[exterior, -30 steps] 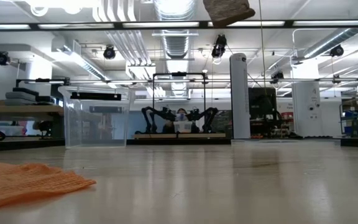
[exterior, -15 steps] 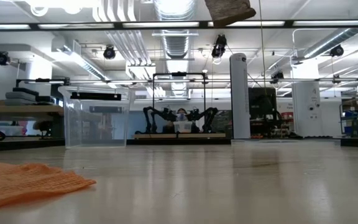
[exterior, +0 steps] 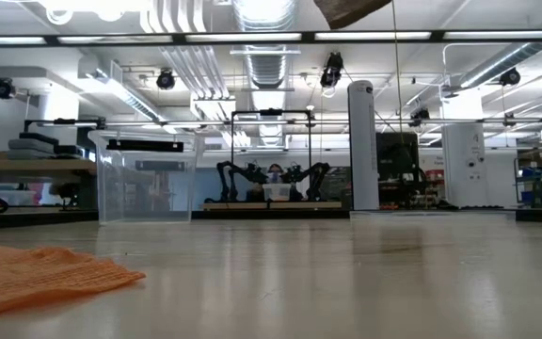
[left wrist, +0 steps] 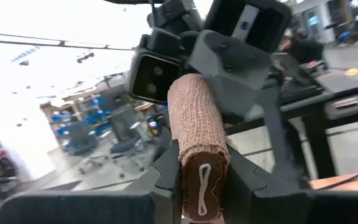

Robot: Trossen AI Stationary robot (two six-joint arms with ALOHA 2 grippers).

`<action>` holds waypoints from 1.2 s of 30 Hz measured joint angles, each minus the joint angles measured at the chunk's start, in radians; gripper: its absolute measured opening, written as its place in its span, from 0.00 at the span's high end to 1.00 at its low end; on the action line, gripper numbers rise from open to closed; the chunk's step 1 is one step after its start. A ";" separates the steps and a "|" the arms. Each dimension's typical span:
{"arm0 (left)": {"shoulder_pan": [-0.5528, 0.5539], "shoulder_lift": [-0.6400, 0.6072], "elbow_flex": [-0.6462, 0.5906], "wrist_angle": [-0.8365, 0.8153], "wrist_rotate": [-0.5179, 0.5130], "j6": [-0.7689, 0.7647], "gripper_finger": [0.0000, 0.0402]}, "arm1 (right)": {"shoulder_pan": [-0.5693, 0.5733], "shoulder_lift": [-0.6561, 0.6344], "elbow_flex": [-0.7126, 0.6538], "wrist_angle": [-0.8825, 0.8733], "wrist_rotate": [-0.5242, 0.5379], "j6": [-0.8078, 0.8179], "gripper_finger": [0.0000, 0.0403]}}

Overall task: Roll bandage
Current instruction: Roll the brown bandage

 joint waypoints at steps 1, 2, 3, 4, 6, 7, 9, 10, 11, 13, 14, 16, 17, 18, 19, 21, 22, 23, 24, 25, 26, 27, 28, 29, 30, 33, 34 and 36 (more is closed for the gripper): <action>0.000 0.000 0.000 0.000 -0.006 0.011 0.85 | -0.001 0.001 0.000 0.000 0.002 0.005 0.44; 0.001 0.000 0.000 -0.001 -0.006 0.026 0.85 | -0.002 0.001 0.000 0.001 0.010 0.013 0.44; 0.001 0.000 0.000 -0.005 -0.011 0.044 0.84 | -0.002 0.001 0.000 0.001 0.019 0.014 0.45; 0.000 0.000 0.000 -0.009 -0.016 0.066 0.84 | -0.002 0.001 0.000 0.001 0.025 0.014 0.46; 0.000 -0.001 0.000 -0.025 -0.023 0.102 0.84 | -0.004 0.001 -0.001 0.000 0.037 0.014 0.47; 0.000 -0.001 -0.002 -0.026 -0.024 0.114 0.84 | -0.004 0.001 -0.001 -0.001 0.041 0.013 0.48; -0.001 -0.001 -0.002 -0.025 -0.022 0.122 0.84 | -0.004 0.001 -0.001 -0.002 0.044 0.012 0.49; -0.001 -0.001 -0.003 -0.024 -0.021 0.122 0.84 | -0.004 0.001 -0.001 -0.003 0.044 0.012 0.49; -0.001 -0.001 -0.003 -0.022 -0.021 0.122 0.84 | -0.004 0.001 -0.001 -0.004 0.044 0.009 0.49; -0.002 -0.001 -0.004 -0.018 -0.019 0.121 0.84 | -0.004 0.002 -0.001 -0.007 0.044 -0.001 0.48; -0.002 -0.001 -0.003 -0.018 -0.019 0.120 0.84 | -0.004 0.003 -0.001 -0.007 0.043 -0.002 0.47; -0.002 -0.002 -0.002 -0.018 -0.017 0.120 0.84 | -0.004 0.004 -0.001 -0.006 0.044 -0.008 0.44; -0.002 -0.002 -0.002 -0.018 -0.017 0.120 0.83 | -0.004 0.004 -0.001 -0.005 0.044 -0.008 0.42; -0.002 -0.002 -0.002 -0.018 -0.016 0.120 0.83 | -0.004 0.004 -0.001 -0.001 0.044 -0.009 0.40; -0.002 -0.002 -0.002 -0.019 -0.016 0.120 0.83 | -0.004 0.004 0.000 0.004 0.044 -0.008 0.38; -0.002 -0.002 -0.002 -0.021 -0.014 0.120 0.84 | -0.004 0.002 0.000 0.002 0.044 -0.009 0.34; -0.002 -0.002 -0.002 -0.025 -0.013 0.120 0.84 | -0.004 0.001 0.000 0.003 0.044 -0.008 0.32; -0.002 -0.002 -0.002 -0.026 -0.013 0.123 0.85 | -0.004 0.000 0.000 0.003 0.044 -0.008 0.29; -0.002 -0.002 -0.002 -0.026 -0.013 0.130 0.84 | -0.004 -0.001 0.000 0.003 0.043 -0.008 0.27; -0.003 -0.002 -0.002 -0.026 -0.013 0.139 0.84 | -0.005 -0.001 0.000 0.004 0.043 -0.008 0.25; -0.004 -0.002 -0.002 -0.026 -0.013 0.147 0.84 | -0.005 -0.001 0.000 0.004 0.043 -0.005 0.23; -0.004 -0.002 -0.002 -0.025 -0.013 0.154 0.83 | -0.006 -0.001 0.000 0.004 0.042 -0.002 0.22; -0.004 -0.002 -0.003 -0.025 -0.012 0.161 0.83 | -0.009 -0.001 0.000 0.004 0.039 0.000 0.21; -0.004 -0.002 -0.004 -0.025 -0.013 0.164 0.83 | -0.009 -0.001 0.000 0.006 0.037 0.000 0.19; -0.005 -0.002 -0.004 -0.025 -0.012 0.165 0.83 | -0.009 -0.001 0.000 0.009 0.036 0.000 0.19; -0.005 0.000 -0.004 -0.023 -0.011 0.168 0.84 | -0.015 -0.001 0.000 0.016 0.036 -0.004 0.17; -0.005 0.000 -0.004 -0.023 -0.011 0.168 0.85 | -0.015 -0.001 0.000 0.020 0.036 -0.005 0.17; -0.005 0.002 -0.004 -0.023 -0.011 0.168 0.84 | -0.015 -0.001 0.000 0.033 0.036 -0.006 0.18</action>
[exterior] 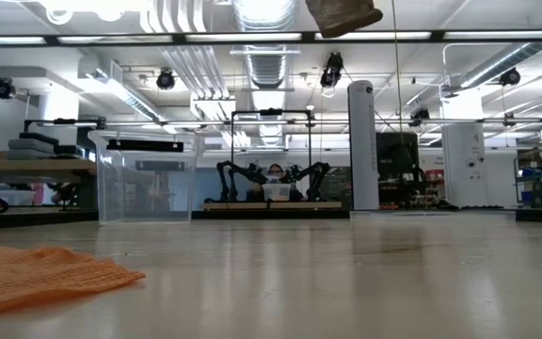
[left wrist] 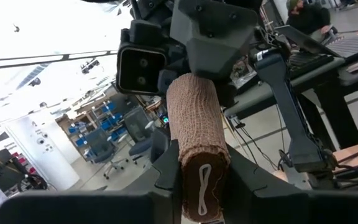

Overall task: Roll bandage
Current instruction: Roll the brown bandage

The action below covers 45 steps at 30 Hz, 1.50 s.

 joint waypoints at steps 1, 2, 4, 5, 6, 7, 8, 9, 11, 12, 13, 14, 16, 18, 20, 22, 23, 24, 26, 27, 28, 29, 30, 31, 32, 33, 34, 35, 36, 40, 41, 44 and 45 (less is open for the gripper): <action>0.000 0.000 0.000 0.000 0.000 0.000 0.84 | 0.000 0.000 0.000 0.010 0.000 0.000 0.18; 0.000 0.002 0.000 0.001 -0.001 0.000 0.83 | 0.000 0.000 0.000 0.018 -0.002 0.001 0.18; 0.000 0.005 0.000 0.012 -0.001 0.000 0.83 | 0.000 0.000 0.000 0.027 -0.020 0.008 0.20; 0.000 0.006 0.000 0.014 -0.003 0.000 0.83 | 0.000 0.000 0.000 0.028 -0.023 0.013 0.21; 0.000 0.006 0.000 0.018 -0.011 0.001 0.83 | 0.000 0.002 0.000 0.030 -0.025 0.015 0.22; 0.000 0.009 0.000 0.023 -0.022 0.003 0.84 | 0.001 0.002 0.001 0.029 -0.025 0.015 0.23; 0.000 0.011 0.000 0.026 -0.027 0.010 0.84 | 0.001 0.002 0.001 0.029 -0.023 0.015 0.24; 0.000 0.011 0.000 0.027 -0.031 0.018 0.84 | 0.001 0.002 0.001 0.027 -0.021 0.015 0.25; 0.000 0.012 0.000 0.027 -0.039 0.024 0.84 | 0.000 0.003 0.001 0.028 -0.018 0.015 0.28; 0.000 0.012 0.000 0.027 -0.039 0.024 0.84 | 0.000 0.003 0.001 0.028 -0.017 0.015 0.30; 0.000 0.012 0.000 0.028 -0.039 0.025 0.83 | 0.000 0.003 0.001 0.028 -0.017 0.015 0.32; 0.000 0.012 0.000 0.029 -0.039 0.026 0.83 | 0.000 0.003 0.001 0.028 -0.018 0.015 0.34; -0.001 0.012 0.000 0.034 -0.039 0.026 0.82 | 0.000 0.003 0.001 0.028 -0.018 0.015 0.39; 0.000 0.012 0.000 0.038 -0.039 0.026 0.83 | -0.001 0.004 0.001 0.027 -0.017 0.013 0.44; 0.000 0.012 0.000 0.042 -0.040 0.026 0.83 | -0.001 0.004 0.001 0.028 -0.018 0.005 0.49; -0.001 0.012 0.000 0.042 -0.040 0.025 0.84 | -0.001 0.004 0.001 0.029 -0.018 0.003 0.53; -0.001 0.012 0.000 0.042 -0.040 0.024 0.84 | -0.001 0.004 0.001 0.028 -0.016 0.004 0.55; 0.000 0.012 -0.001 0.042 -0.040 0.023 0.84 | -0.001 0.004 0.001 0.028 -0.015 0.003 0.56; 0.000 0.012 -0.001 0.042 -0.041 0.023 0.83 | -0.001 0.004 0.001 0.029 -0.015 0.003 0.57; 0.000 0.012 -0.001 0.043 -0.041 0.023 0.83 | -0.001 0.004 0.001 0.029 -0.015 0.003 0.57; 0.000 0.012 -0.001 0.043 -0.042 0.023 0.82 | -0.001 0.004 0.001 0.029 -0.015 0.003 0.57; -0.001 0.012 -0.001 0.043 -0.042 0.023 0.82 | -0.001 0.004 0.001 0.029 -0.015 0.004 0.57; -0.001 0.012 -0.001 0.043 -0.042 0.022 0.82 | -0.001 0.004 0.001 0.029 -0.015 0.004 0.56; -0.001 0.012 -0.001 0.044 -0.043 0.022 0.82 | -0.001 0.004 0.001 0.029 -0.015 0.004 0.56; -0.001 0.012 -0.001 0.044 -0.043 0.022 0.82 | -0.001 0.004 0.001 0.029 -0.015 0.004 0.56; -0.001 0.012 -0.001 0.045 -0.043 0.022 0.83 | -0.001 0.004 0.001 0.029 -0.016 0.004 0.56; -0.001 0.012 -0.001 0.046 -0.043 0.022 0.83 | -0.001 0.004 0.001 0.029 -0.015 0.004 0.56; -0.001 0.012 -0.001 0.046 -0.043 0.022 0.83 | -0.001 0.004 0.001 0.029 -0.015 0.004 0.57; -0.001 0.012 -0.001 0.046 -0.043 0.022 0.83 | -0.001 0.004 0.001 0.029 -0.015 0.005 0.59; -0.001 0.013 -0.001 0.045 -0.044 0.022 0.83 | -0.001 0.004 0.001 0.029 -0.016 0.007 0.64; -0.001 0.013 -0.001 0.046 -0.044 0.022 0.82 | -0.001 0.004 0.001 0.029 -0.016 0.007 0.65; -0.001 0.013 -0.001 0.045 -0.044 0.022 0.81 | -0.001 0.003 0.001 0.029 -0.016 0.005 0.65; -0.001 0.013 -0.001 0.045 -0.044 0.022 0.81 | -0.001 0.003 0.001 0.029 -0.016 0.005 0.64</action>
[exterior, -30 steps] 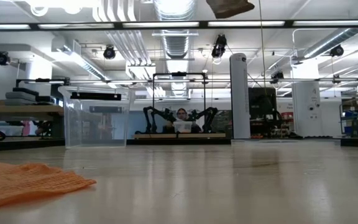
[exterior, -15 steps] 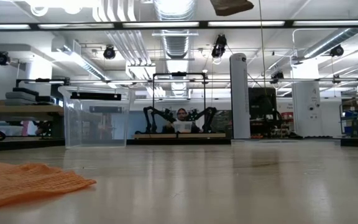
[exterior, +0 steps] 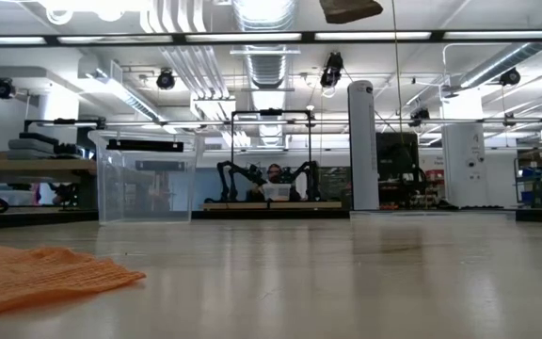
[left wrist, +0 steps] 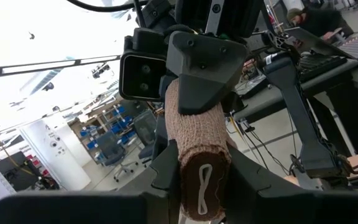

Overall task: Roll bandage
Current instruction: Roll the brown bandage

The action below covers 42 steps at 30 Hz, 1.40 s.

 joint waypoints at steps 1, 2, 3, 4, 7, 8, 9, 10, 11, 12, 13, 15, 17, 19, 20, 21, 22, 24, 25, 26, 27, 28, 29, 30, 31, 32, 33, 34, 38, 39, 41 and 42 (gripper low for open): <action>0.000 0.000 0.000 0.000 0.000 0.000 0.81 | 0.000 0.000 0.000 0.000 0.000 0.000 0.62; 0.000 0.000 0.000 0.000 0.000 0.000 0.82 | 0.001 0.000 0.000 0.000 0.000 0.000 0.60; 0.000 0.000 0.000 0.000 0.000 0.000 0.82 | 0.001 0.000 0.000 0.000 0.000 0.000 0.59; 0.000 0.000 0.000 0.000 0.000 0.000 0.83 | 0.001 0.000 0.000 0.000 -0.001 0.000 0.57; 0.000 0.000 0.000 0.000 0.000 0.002 0.83 | 0.001 0.000 0.000 0.000 -0.002 0.000 0.53; 0.000 0.000 0.000 0.001 0.000 0.002 0.83 | 0.001 0.000 0.000 0.000 -0.003 0.000 0.53; 0.000 0.000 0.000 0.001 0.000 0.002 0.83 | 0.001 0.000 0.000 0.000 -0.003 0.000 0.52; 0.000 0.000 0.000 0.001 0.000 0.002 0.82 | 0.001 0.000 0.000 0.000 -0.003 0.000 0.52; 0.000 0.000 0.000 0.001 0.000 0.003 0.82 | 0.001 0.000 0.000 0.000 -0.003 0.000 0.52; 0.000 0.000 0.000 0.001 0.000 0.003 0.82 | 0.001 0.000 0.000 0.000 -0.003 0.000 0.52; 0.000 0.000 0.000 0.001 0.000 0.003 0.82 | 0.001 0.000 0.000 0.000 -0.003 0.000 0.52; 0.000 0.000 0.000 0.001 0.000 0.004 0.82 | 0.001 0.000 0.000 0.000 -0.003 0.000 0.52; 0.000 0.000 0.000 0.004 0.000 0.004 0.83 | 0.001 0.000 0.000 0.000 -0.003 0.000 0.52; 0.000 0.000 0.000 0.006 0.000 0.004 0.84 | 0.001 0.000 0.000 0.000 -0.003 0.000 0.51; 0.000 0.000 0.000 0.006 0.000 0.004 0.84 | 0.001 0.000 0.000 0.000 -0.003 0.000 0.51; 0.000 0.000 0.000 0.007 0.000 0.004 0.83 | 0.001 0.000 0.000 0.000 -0.003 0.000 0.51; 0.000 0.000 0.000 0.007 0.000 0.004 0.83 | 0.001 0.000 0.000 0.000 -0.003 0.000 0.52; 0.000 0.001 0.000 0.007 0.000 0.004 0.82 | 0.001 0.000 0.000 0.000 -0.003 0.000 0.52; 0.000 0.001 0.000 0.007 0.000 0.004 0.82 | 0.001 0.000 0.000 0.000 -0.003 0.000 0.52; 0.000 0.001 0.000 0.008 0.000 0.004 0.82 | 0.001 0.000 0.000 0.000 -0.003 0.000 0.52; 0.000 0.001 0.000 0.008 0.002 0.004 0.82 | 0.001 0.000 0.000 0.000 -0.003 0.000 0.51; 0.000 0.001 0.000 0.008 0.008 0.004 0.82 | 0.001 0.000 0.000 0.000 -0.004 0.000 0.51; 0.001 0.001 0.000 0.008 0.016 0.004 0.83 | 0.001 0.000 0.000 0.000 -0.004 0.000 0.51; 0.001 0.001 0.000 0.008 0.021 0.004 0.83 | 0.001 0.000 0.000 0.000 -0.005 0.000 0.51; 0.000 0.001 0.000 0.008 0.024 0.004 0.83 | 0.002 -0.001 0.000 -0.001 -0.006 0.000 0.51; -0.001 0.001 0.000 0.008 0.024 0.004 0.84 | 0.002 -0.001 0.000 -0.001 -0.007 0.000 0.52; -0.003 0.001 0.000 0.008 0.024 0.004 0.84 | 0.002 -0.001 0.000 -0.001 -0.008 0.000 0.52; -0.004 0.001 0.000 0.008 0.024 0.004 0.84 | 0.002 -0.001 0.000 -0.001 -0.009 0.000 0.52; -0.008 0.001 0.000 0.008 0.025 0.001 0.82 | 0.002 -0.001 0.000 -0.001 -0.010 0.000 0.51; -0.008 0.001 0.000 0.008 0.025 0.000 0.81 | 0.002 -0.001 0.000 -0.001 -0.010 0.000 0.51; -0.009 0.001 0.000 0.008 0.027 -0.001 0.81 | 0.002 -0.001 0.000 -0.001 -0.010 0.000 0.52; -0.010 0.001 0.000 0.007 0.027 -0.003 0.82 | 0.002 -0.001 0.000 -0.001 -0.010 0.000 0.52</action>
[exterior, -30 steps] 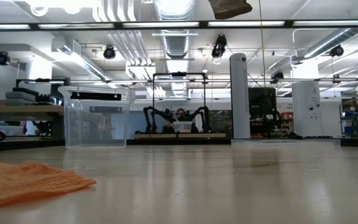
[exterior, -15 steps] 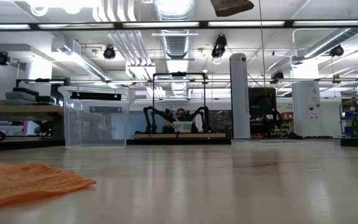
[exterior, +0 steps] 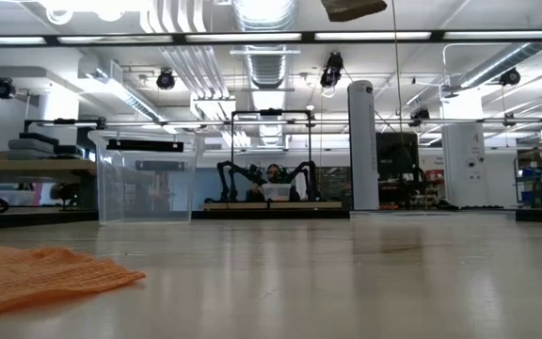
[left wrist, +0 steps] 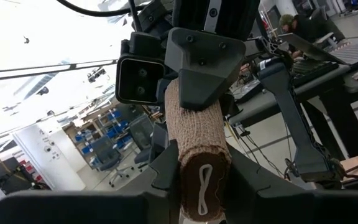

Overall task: Roll bandage
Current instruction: Roll the brown bandage

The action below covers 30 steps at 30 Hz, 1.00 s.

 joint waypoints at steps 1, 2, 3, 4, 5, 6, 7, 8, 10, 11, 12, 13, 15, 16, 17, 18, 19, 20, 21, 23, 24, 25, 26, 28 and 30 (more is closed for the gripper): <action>0.000 0.000 0.000 0.000 0.000 -0.001 0.82 | 0.000 0.000 0.000 0.000 0.000 0.000 0.52; 0.000 0.000 0.000 0.000 0.001 -0.002 0.83 | 0.000 0.000 0.000 0.000 0.001 0.000 0.52; 0.000 0.000 0.000 0.000 0.001 -0.003 0.83 | 0.000 0.000 0.000 0.000 0.001 0.000 0.52; -0.001 0.000 0.000 0.000 0.001 -0.003 0.83 | 0.000 0.000 0.000 0.000 0.001 0.000 0.52; -0.001 0.000 0.000 0.001 0.001 -0.003 0.84 | 0.000 0.000 0.000 0.000 0.001 0.000 0.52; -0.001 0.000 0.000 0.001 0.002 -0.003 0.84 | 0.000 0.000 0.000 0.000 0.003 0.000 0.52; -0.001 0.000 0.000 0.003 0.002 -0.004 0.84 | 0.000 0.000 0.000 0.001 0.003 0.000 0.51; -0.001 0.000 0.000 0.004 0.002 -0.004 0.83 | 0.000 0.000 0.000 0.001 0.003 0.000 0.51; -0.001 0.000 0.000 0.005 0.003 -0.004 0.82 | 0.000 0.000 0.000 0.001 0.004 0.000 0.50; -0.001 0.000 0.000 0.005 0.004 -0.004 0.81 | 0.000 0.000 0.000 0.002 0.004 0.000 0.50; -0.001 0.000 0.000 0.005 0.005 -0.004 0.81 | 0.000 0.000 0.000 0.001 0.004 0.000 0.50; -0.001 0.000 0.000 0.005 0.005 -0.004 0.81 | 0.000 0.000 0.000 0.001 0.004 0.000 0.50; -0.001 0.000 0.000 0.005 0.005 -0.004 0.82 | 0.000 0.000 0.000 0.002 0.006 0.000 0.49; -0.001 0.000 0.000 0.006 0.005 -0.004 0.82 | 0.000 0.000 0.000 0.002 0.007 0.000 0.49; -0.001 0.000 0.000 0.006 0.005 -0.004 0.83 | 0.000 0.000 0.000 0.002 0.007 0.000 0.49; -0.001 0.000 0.000 0.006 0.005 -0.004 0.83 | 0.000 0.000 0.000 0.002 0.007 0.000 0.49; -0.001 0.000 0.000 0.007 0.005 -0.004 0.83 | 0.000 0.000 0.000 0.002 0.007 0.000 0.49; -0.001 0.000 0.000 0.007 0.005 -0.004 0.83 | 0.000 0.000 0.000 0.002 0.007 0.000 0.49; -0.001 0.000 0.000 0.007 0.005 -0.004 0.83 | 0.000 0.000 0.000 0.002 0.007 0.000 0.49; -0.002 0.000 0.000 0.007 0.005 -0.002 0.82 | 0.000 0.000 0.000 0.002 0.007 0.000 0.49; -0.002 0.000 0.000 0.007 0.005 0.000 0.81 | 0.000 0.000 0.000 0.002 0.007 0.000 0.49; -0.002 0.000 0.000 0.007 0.005 0.000 0.81 | 0.000 0.000 0.000 0.002 0.007 0.000 0.49; -0.002 0.000 0.000 0.007 0.005 0.000 0.81 | 0.000 0.000 0.000 0.002 0.007 0.000 0.49; -0.002 0.000 0.000 0.007 0.005 0.000 0.81 | 0.000 0.000 0.000 0.002 0.007 0.000 0.48; -0.002 0.000 0.000 0.007 0.006 0.001 0.81 | 0.000 0.000 0.000 0.001 0.007 0.000 0.47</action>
